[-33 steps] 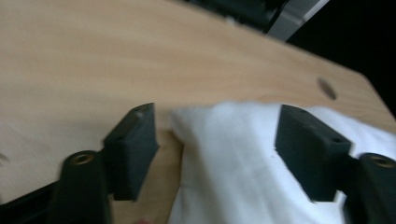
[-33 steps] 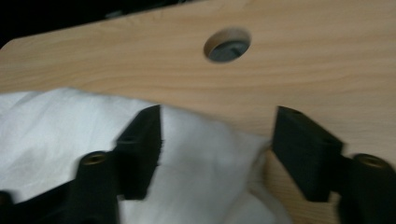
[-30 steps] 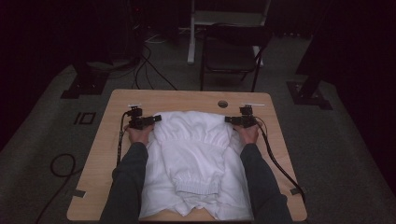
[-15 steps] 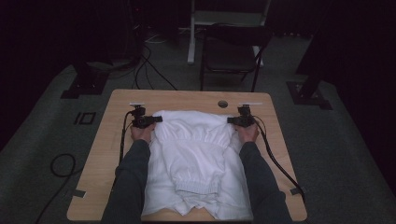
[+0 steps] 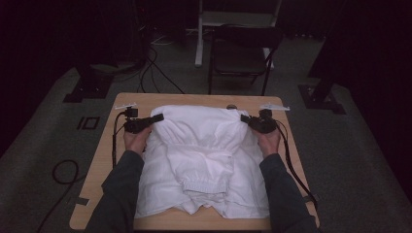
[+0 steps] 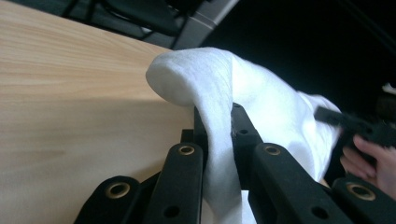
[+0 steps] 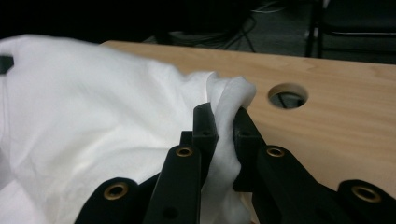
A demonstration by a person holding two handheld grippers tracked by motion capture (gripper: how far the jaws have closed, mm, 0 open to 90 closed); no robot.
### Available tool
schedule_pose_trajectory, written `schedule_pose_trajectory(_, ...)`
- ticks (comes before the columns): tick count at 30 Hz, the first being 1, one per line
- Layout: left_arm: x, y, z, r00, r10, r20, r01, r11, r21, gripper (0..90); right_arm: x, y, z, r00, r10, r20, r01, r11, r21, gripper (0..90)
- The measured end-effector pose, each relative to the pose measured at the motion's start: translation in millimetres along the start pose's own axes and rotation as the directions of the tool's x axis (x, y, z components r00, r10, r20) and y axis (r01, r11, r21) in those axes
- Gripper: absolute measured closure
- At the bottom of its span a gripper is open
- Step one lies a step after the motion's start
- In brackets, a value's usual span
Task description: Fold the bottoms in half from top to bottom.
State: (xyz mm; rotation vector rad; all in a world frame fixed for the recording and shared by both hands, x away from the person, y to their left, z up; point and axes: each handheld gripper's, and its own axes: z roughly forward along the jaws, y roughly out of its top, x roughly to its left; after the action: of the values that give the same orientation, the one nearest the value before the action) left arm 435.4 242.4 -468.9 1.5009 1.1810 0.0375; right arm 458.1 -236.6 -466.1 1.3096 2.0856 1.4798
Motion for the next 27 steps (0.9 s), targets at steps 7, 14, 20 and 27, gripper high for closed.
schedule_pose_trajectory(7,-23.3,-27.3,-32.7,0.9965,0.080,0.023,-0.081,0.9956,0.046,85.1,20.2,-25.4,-37.8,0.9962,-0.042,-0.076,0.040,0.999,-0.021,83.2)
schedule_pose_trajectory(14,-34.5,-72.9,-56.1,0.9953,0.087,0.044,-0.091,0.9905,0.103,84.4,38.7,-60.2,-65.7,0.9922,-0.049,-0.115,0.052,0.998,0.022,82.7)
schedule_pose_trajectory(20,-34.0,-121.0,-62.6,0.9976,0.069,0.003,-0.068,0.9731,0.220,83.2,51.3,-94.7,-76.8,0.9893,-0.032,-0.142,0.048,0.993,0.107,81.7)
schedule_pose_trajectory(27,-20.8,-145.5,-36.9,0.9938,0.090,-0.065,-0.062,0.9349,0.349,82.4,55.9,-126.9,-55.5,0.9921,-0.027,-0.122,0.056,0.970,0.239,81.3)
